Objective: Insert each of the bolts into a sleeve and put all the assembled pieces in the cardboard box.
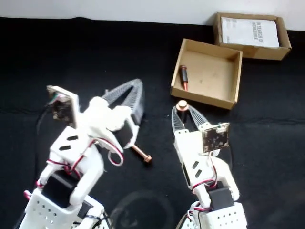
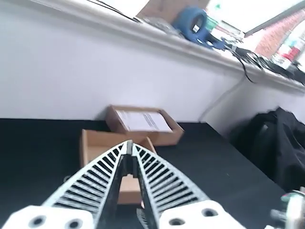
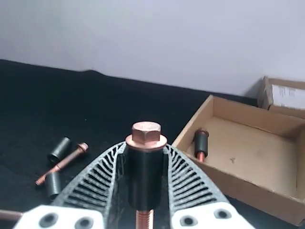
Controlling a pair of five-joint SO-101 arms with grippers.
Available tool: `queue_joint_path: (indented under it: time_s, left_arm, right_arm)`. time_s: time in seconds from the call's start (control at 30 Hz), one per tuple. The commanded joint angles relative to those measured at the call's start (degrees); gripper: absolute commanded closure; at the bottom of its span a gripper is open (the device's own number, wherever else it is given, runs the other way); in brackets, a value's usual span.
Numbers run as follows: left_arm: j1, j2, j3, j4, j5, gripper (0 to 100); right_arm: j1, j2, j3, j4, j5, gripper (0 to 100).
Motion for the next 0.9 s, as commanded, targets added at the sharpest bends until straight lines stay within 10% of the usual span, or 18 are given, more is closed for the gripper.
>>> queue_joint_path:
  time_s: [0.0,0.87]
  left_arm:
    - [-5.41,-1.63,2.51,0.18,-0.18,99]
    - [-29.58,-29.67,38.9,0.0,-0.09,99]
  right_arm:
    - [0.13,0.04,-9.63,3.03,-0.09,99.1]
    - [15.08,59.38,-68.44,4.0,-0.26,99.1]
